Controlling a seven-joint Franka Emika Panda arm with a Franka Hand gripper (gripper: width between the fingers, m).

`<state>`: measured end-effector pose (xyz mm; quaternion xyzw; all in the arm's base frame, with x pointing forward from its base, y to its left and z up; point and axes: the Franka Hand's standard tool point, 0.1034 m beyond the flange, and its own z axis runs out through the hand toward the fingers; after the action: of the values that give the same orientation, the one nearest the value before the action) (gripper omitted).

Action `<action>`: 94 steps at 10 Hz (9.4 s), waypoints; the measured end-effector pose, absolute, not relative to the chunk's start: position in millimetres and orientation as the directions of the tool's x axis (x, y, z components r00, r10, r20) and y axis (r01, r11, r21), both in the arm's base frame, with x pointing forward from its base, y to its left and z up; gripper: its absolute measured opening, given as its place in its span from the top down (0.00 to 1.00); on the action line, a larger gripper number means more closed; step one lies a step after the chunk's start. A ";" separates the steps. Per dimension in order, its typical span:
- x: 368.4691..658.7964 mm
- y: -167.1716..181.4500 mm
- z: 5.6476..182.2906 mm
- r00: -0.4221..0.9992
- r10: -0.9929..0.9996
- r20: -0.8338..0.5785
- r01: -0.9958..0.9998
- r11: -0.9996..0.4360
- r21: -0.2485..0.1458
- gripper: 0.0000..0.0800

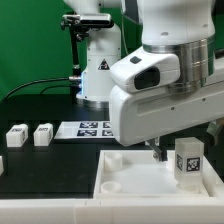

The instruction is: Assemble one leg

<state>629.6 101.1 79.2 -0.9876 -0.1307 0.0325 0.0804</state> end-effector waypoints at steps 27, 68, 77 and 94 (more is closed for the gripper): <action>639.2 108.1 80.1 0.645 -0.740 -0.191 -0.761 -0.645 -0.073 0.22; 635.6 111.2 74.1 0.962 0.272 -0.033 0.265 -0.953 -0.149 0.19; 636.1 107.3 73.5 0.867 0.499 0.006 0.494 -0.857 -0.151 0.64; 635.9 113.5 71.4 0.639 -0.757 -0.137 -0.767 -0.640 -0.039 0.41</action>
Offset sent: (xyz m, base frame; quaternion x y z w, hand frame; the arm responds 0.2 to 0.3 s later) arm 0.0251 -0.0117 0.0079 -0.0032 -0.0194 -0.0091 0.9998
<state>635.9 113.5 71.4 -0.9040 0.4216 0.0541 0.0466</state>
